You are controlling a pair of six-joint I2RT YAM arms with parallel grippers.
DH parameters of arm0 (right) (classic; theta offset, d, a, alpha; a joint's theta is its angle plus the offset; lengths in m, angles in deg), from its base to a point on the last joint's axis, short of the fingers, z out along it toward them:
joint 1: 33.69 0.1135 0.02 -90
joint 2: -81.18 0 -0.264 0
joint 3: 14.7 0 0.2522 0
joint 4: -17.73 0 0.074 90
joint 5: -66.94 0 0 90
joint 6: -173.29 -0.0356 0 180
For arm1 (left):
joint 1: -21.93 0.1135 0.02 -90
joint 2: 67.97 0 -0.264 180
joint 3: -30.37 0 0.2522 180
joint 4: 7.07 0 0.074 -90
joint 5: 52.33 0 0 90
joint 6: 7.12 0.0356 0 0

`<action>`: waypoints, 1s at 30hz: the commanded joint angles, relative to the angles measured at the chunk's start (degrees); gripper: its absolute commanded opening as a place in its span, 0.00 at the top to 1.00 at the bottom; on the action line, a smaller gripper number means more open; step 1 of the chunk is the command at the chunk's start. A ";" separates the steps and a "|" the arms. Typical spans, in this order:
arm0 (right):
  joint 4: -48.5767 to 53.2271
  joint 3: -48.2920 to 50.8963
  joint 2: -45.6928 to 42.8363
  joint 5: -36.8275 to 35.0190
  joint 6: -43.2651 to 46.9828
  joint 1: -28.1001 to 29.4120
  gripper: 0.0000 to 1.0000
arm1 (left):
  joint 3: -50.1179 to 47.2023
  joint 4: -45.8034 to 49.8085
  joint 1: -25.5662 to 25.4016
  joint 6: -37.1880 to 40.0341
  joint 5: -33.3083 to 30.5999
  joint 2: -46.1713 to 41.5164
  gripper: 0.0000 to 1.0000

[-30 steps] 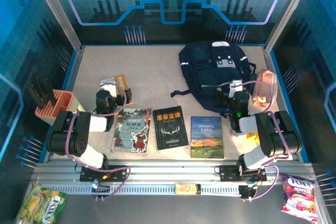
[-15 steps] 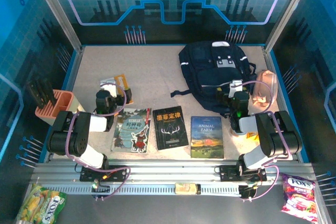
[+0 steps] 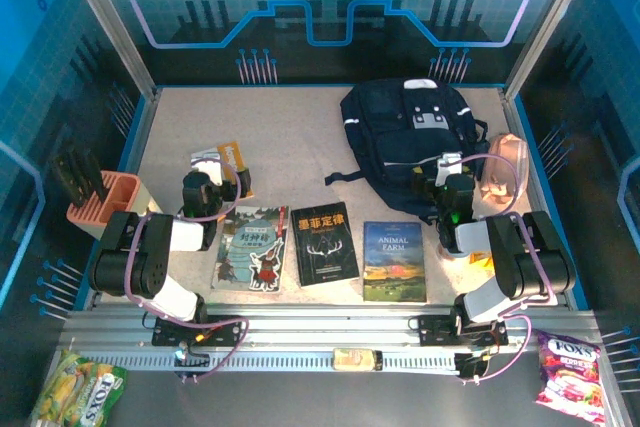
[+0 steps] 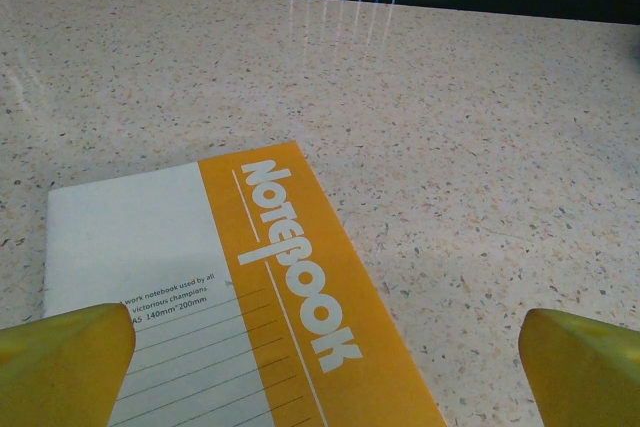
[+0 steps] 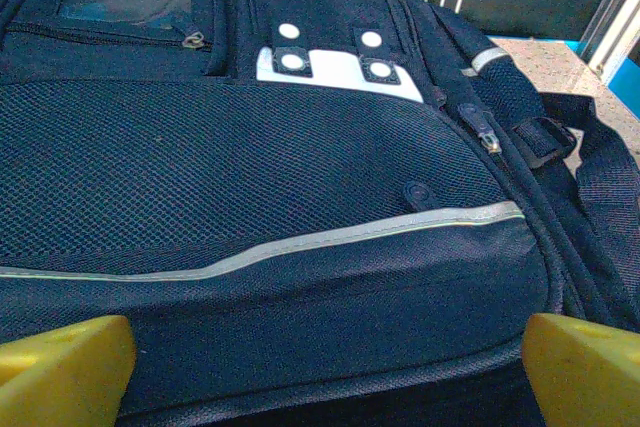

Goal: Pack books, pencil case, and school supplies into a backpack

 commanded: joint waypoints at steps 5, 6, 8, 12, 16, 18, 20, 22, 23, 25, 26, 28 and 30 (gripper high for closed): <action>-1.45 -0.45 0.31 -0.98 0.89 0.53 0.00 | 0.19 -1.60 -0.14 0.95 0.24 -0.04 0.01; -2.01 0.02 -0.29 -1.44 1.20 0.81 0.00 | -0.73 -2.73 -0.14 1.01 0.20 -0.72 0.01; -0.84 0.67 -2.73 -0.45 1.91 1.19 0.00 | -2.23 -3.90 -0.19 0.70 -1.12 -2.88 0.01; 10.78 -4.29 -8.21 -5.98 4.81 4.83 0.00 | -1.59 3.46 -0.30 0.51 -2.10 -9.74 0.01; 25.23 -12.40 -11.99 -9.15 3.73 7.71 0.00 | 3.55 16.79 -1.06 -1.21 -4.42 -15.92 0.01; 32.19 -16.37 -13.98 -7.54 -0.36 7.97 0.00 | 6.95 23.49 -1.11 -5.91 -4.66 -18.51 0.01; 42.87 -21.78 -15.17 -5.31 -6.41 7.95 0.00 | 11.05 30.97 -1.27 -11.27 -3.97 -20.18 0.01; 53.63 -28.28 -14.33 -4.88 -10.88 7.91 0.00 | 15.93 39.15 -1.37 -17.01 -2.15 -20.69 0.01; 57.21 -31.41 -13.23 -4.65 -13.18 7.70 0.00 | 18.44 43.02 -1.37 -18.74 -0.58 -20.39 0.01; 62.51 -35.38 -10.93 -3.69 -17.76 7.27 0.00 | 21.87 47.46 -1.46 -22.22 1.97 -19.40 0.01; 65.82 -37.81 -9.34 -1.68 -18.97 6.81 0.00 | 23.33 48.92 -1.46 -23.74 3.66 -18.82 0.01; 70.30 -41.39 -6.09 2.30 -19.50 6.02 0.00 | 25.41 50.65 -1.47 -25.71 7.74 -17.68 0.01; 72.46 -43.65 -2.98 6.00 -19.50 5.24 0.00 | 27.00 51.44 -1.46 -26.72 11.52 -16.25 0.01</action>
